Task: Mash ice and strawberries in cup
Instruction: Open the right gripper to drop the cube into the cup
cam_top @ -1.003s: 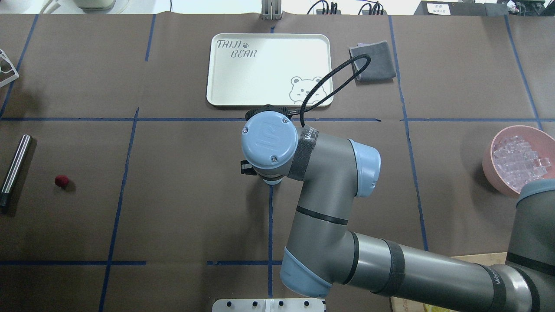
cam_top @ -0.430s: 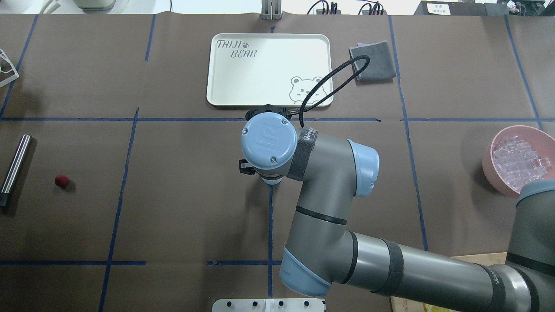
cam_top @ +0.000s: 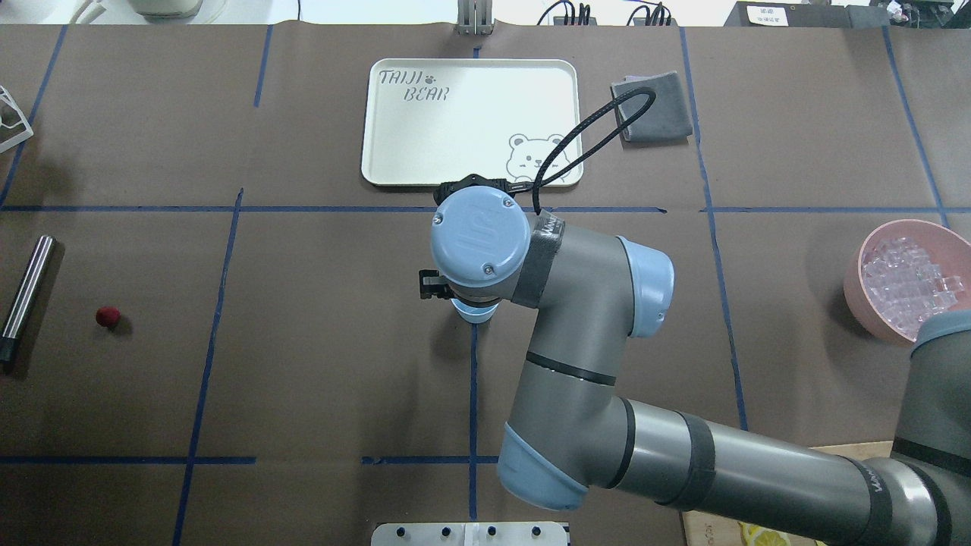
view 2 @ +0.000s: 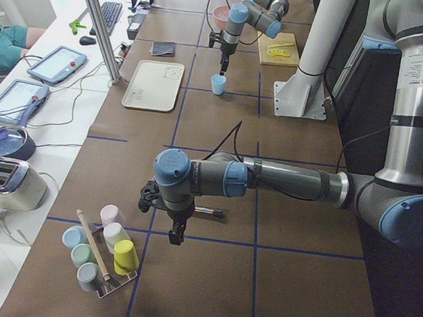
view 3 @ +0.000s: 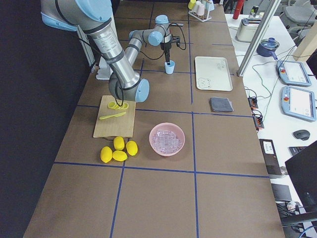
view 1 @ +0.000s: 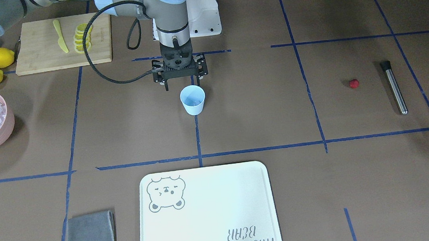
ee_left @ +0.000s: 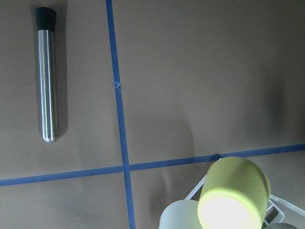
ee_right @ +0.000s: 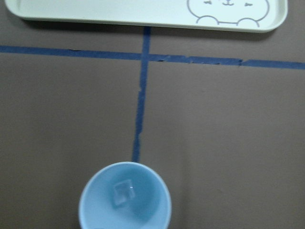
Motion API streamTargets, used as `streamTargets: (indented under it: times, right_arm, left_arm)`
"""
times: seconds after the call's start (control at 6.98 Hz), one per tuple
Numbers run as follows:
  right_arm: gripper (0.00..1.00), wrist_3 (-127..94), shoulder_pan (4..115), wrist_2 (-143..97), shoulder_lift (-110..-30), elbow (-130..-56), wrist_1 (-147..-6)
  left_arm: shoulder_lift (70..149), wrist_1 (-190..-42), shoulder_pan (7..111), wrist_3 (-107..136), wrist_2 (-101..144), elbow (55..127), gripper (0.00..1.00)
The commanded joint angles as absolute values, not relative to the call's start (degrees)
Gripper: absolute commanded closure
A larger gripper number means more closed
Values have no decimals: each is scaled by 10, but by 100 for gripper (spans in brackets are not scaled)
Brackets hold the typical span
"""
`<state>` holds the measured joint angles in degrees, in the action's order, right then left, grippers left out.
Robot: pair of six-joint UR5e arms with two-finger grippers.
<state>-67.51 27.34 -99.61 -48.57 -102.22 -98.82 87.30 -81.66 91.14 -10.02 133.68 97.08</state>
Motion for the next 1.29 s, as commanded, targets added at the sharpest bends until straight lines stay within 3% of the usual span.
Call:
streamTargets:
  times: [0.0,0.43,0.86,1.15]
  right_arm:
    - [1,-569,343,-1065,-604,-1135,-988]
    - [1,-375,456,-1132,-784,-1221,-986]
    - [1,-244,553,-1197,-946,-1199,-840]
    - [1,-211,592,-1229,-1010,-1142,-725]
  left_arm:
    - [872,-817,911,-100,1337,971,0]
    - [870,-816,911,-100,1337,971,0]
    - [870,-817,911,-100,1337,972,0]
    - [870,-817,911,-100,1337,972,0]
